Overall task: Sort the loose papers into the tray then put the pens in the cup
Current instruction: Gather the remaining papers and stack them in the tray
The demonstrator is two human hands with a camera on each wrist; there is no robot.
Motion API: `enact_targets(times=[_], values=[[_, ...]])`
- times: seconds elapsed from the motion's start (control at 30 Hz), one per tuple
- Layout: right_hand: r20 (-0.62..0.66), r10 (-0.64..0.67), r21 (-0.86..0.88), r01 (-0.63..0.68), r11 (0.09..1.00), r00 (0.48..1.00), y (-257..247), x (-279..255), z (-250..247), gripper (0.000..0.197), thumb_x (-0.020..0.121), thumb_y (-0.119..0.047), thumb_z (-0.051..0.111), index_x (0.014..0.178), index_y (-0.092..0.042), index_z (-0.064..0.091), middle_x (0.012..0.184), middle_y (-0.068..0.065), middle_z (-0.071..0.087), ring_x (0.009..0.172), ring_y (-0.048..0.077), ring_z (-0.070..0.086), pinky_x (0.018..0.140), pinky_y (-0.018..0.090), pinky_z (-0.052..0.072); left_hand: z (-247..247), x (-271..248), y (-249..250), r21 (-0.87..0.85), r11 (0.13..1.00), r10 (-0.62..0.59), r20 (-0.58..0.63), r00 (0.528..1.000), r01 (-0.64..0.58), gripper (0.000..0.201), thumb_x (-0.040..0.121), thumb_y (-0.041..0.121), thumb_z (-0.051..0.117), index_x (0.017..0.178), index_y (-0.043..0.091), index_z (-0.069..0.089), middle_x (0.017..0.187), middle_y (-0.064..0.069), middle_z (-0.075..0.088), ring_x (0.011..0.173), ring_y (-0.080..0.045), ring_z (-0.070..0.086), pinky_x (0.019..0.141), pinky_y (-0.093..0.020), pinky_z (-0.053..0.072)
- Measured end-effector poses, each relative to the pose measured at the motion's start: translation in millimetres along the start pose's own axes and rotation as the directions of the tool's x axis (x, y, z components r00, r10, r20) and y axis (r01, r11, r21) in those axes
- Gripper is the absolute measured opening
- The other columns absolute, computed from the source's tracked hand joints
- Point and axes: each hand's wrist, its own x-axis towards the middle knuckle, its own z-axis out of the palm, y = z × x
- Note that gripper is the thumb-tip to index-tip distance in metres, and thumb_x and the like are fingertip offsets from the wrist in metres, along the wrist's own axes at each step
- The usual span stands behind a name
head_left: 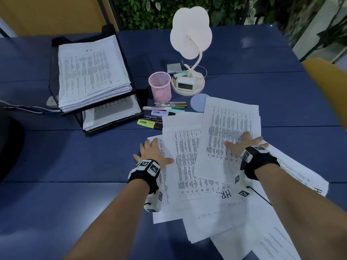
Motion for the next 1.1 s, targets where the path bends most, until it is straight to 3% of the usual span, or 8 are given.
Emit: enact_targets(times=[0.17, 0.37, 0.53, 0.6, 0.67, 0.8, 1.0, 1.1], values=[[-0.013, -0.025, -0.008, 0.025, 1.000, 1.000, -21, -27, 22, 0.101, 0.080, -0.072, 0.048, 0.152, -0.019, -0.001, 0.154, 0.025, -0.016, 0.140, 0.050, -0.011, 0.114, 0.060, 0.001, -11, 2, -22, 0.029, 0.998, -0.061, 0.016, 0.998, 0.061, 0.099, 0.070, 0.052, 0.075, 0.147, 0.031, 0.017, 0.157, -0.009, 0.006, 0.145, -0.030, 0.005, 0.112, -0.060, 0.015], [0.052, -0.039, -0.152, 0.047, 0.987, 0.998, -48, -54, 33, 0.091, 0.078, -0.075, 0.042, 0.144, -0.017, 0.019, 0.148, 0.023, 0.017, 0.133, 0.043, 0.023, 0.102, 0.061, 0.033, -28, 4, -62, 0.055, 0.985, -0.164, -0.009, 0.986, 0.164, 0.093, 0.070, 0.048, 0.077, 0.144, 0.029, 0.024, 0.153, -0.010, 0.017, 0.140, -0.033, 0.018, 0.109, -0.056, 0.025], [0.109, -0.109, -0.175, 0.127, 0.976, 0.988, -67, -68, 41, 0.084, 0.067, -0.072, 0.058, 0.130, -0.022, 0.031, 0.132, 0.015, 0.034, 0.119, 0.034, 0.035, 0.098, 0.052, 0.041, -35, 4, -73, 0.062, 0.978, -0.192, -0.105, 0.976, 0.200, 0.061, 0.083, 0.024, 0.061, 0.139, 0.017, 0.036, 0.139, -0.012, 0.033, 0.128, -0.034, 0.033, 0.105, -0.049, 0.033], [0.112, -0.182, -0.184, 0.200, 0.962, 0.977, -70, -75, 45, 0.084, 0.066, -0.072, 0.059, 0.130, -0.024, 0.032, 0.129, 0.015, 0.035, 0.119, 0.033, 0.034, 0.094, 0.049, 0.043, -35, 4, -72, 0.036, 0.981, -0.188, -0.087, 0.978, 0.192, 0.063, 0.086, 0.032, 0.061, 0.139, 0.012, 0.035, 0.138, -0.014, 0.037, 0.127, -0.035, 0.035, 0.104, -0.046, 0.037], [0.127, -0.254, -0.185, 0.275, 0.944, 0.959, -71, -80, 49, 0.083, 0.068, -0.071, 0.061, 0.131, -0.026, 0.032, 0.130, 0.013, 0.035, 0.122, 0.033, 0.032, 0.093, 0.049, 0.044, -36, 3, -72, -0.032, 0.982, -0.190, -0.082, 0.978, 0.188, 0.074, 0.083, 0.040, 0.066, 0.140, 0.009, 0.032, 0.139, -0.015, 0.039, 0.128, -0.036, 0.036, 0.102, -0.042, 0.037], [0.137, -0.352, -0.169, 0.372, 0.913, 0.926, -76, -88, 55, 0.081, 0.069, -0.067, 0.063, 0.134, -0.028, 0.034, 0.134, 0.011, 0.033, 0.125, 0.034, 0.029, 0.095, 0.052, 0.043, -36, 4, -85, -0.213, 0.958, -0.222, -0.129, 0.966, 0.191, 0.082, 0.076, 0.028, 0.076, 0.142, 0.012, 0.030, 0.137, -0.017, 0.040, 0.127, -0.036, 0.038, 0.098, -0.041, 0.040], [0.163, -0.412, -0.174, 0.437, 0.882, 0.897, -94, -103, 63, 0.078, 0.070, -0.064, 0.062, 0.134, -0.030, 0.034, 0.135, 0.011, 0.030, 0.125, 0.035, 0.027, 0.094, 0.049, 0.044, -37, -5, -97, -0.514, 0.857, -0.131, -0.266, 0.955, -0.025, 0.022, 0.092, 0.015, 0.055, 0.112, 0.006, 0.054, 0.104, -0.009, 0.062, 0.082, -0.024, 0.053, 0.069, -0.028, 0.040], [0.225, -0.464, -0.164, 0.502, 0.849, 0.857, -104, -107, 64, 0.074, 0.078, -0.062, 0.058, 0.140, -0.032, 0.030, 0.142, 0.010, 0.027, 0.131, 0.037, 0.022, 0.099, 0.049, 0.038, -40, -11, -100, -0.586, 0.809, -0.140, -0.278, 0.950, -0.053, 0.021, 0.096, 0.022, 0.050, 0.112, 0.009, 0.054, 0.107, -0.007, 0.064, 0.082, -0.020, 0.053, 0.072, -0.026, 0.038]])
